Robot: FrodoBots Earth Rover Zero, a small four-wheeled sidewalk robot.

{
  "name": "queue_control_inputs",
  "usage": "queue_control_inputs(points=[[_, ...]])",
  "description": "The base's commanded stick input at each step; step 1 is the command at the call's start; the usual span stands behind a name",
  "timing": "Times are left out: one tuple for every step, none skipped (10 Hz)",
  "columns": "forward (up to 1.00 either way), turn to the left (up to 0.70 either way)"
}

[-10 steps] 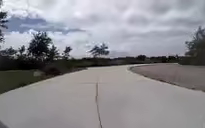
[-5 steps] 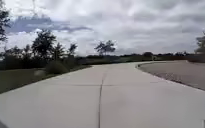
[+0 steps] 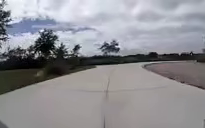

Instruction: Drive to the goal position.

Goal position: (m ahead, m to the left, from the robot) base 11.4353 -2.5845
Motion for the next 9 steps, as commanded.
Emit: queue_control_inputs(points=[[0.85, 0.0], [0.85, 0.0], [0.85, 0.0], [0.85, 0.0], [0.85, 0.0], [0.85, 0.0], [0.85, 0.0], [0.85, 0.0], [0.85, 0.0]])
